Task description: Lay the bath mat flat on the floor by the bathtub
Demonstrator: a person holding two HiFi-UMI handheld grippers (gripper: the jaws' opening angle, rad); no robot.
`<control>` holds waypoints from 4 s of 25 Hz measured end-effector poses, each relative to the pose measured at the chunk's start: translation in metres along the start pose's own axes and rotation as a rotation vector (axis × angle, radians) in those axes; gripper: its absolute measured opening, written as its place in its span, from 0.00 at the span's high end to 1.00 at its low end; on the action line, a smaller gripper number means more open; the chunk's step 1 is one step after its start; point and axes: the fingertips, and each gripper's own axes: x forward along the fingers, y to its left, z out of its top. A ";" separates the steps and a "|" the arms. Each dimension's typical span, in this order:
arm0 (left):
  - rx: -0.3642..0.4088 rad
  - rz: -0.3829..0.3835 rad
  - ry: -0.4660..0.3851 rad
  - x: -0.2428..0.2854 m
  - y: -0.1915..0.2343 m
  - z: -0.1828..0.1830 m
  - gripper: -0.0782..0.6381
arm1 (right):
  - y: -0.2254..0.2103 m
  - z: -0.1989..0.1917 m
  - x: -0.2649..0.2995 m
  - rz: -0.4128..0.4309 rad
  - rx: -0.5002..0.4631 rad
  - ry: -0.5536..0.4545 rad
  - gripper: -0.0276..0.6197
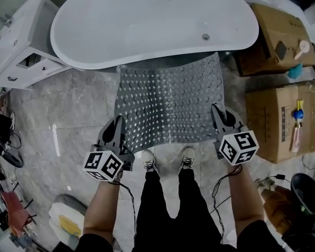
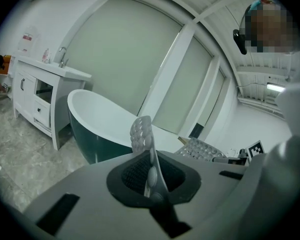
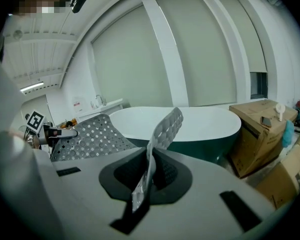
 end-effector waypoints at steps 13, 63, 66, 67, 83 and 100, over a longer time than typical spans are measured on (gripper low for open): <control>0.247 0.060 -0.151 -0.243 -0.156 0.263 0.85 | 0.136 0.211 -0.213 0.111 0.002 -0.240 0.91; 0.340 0.201 -0.078 0.003 0.172 0.038 0.85 | 0.010 -0.063 0.132 0.037 0.039 -0.094 0.91; 0.339 0.247 -0.062 0.007 0.182 0.032 0.85 | 0.003 -0.071 0.137 -0.003 0.050 -0.064 0.91; 0.341 0.263 -0.057 0.008 0.184 0.030 0.85 | 0.001 -0.073 0.138 -0.018 0.046 -0.054 0.90; 0.398 0.337 -0.034 0.003 0.204 0.016 0.82 | -0.032 -0.081 0.130 -0.200 0.034 -0.027 0.70; 0.558 0.126 -0.095 0.008 0.115 0.048 0.87 | 0.047 -0.013 0.109 -0.013 -0.229 -0.234 0.93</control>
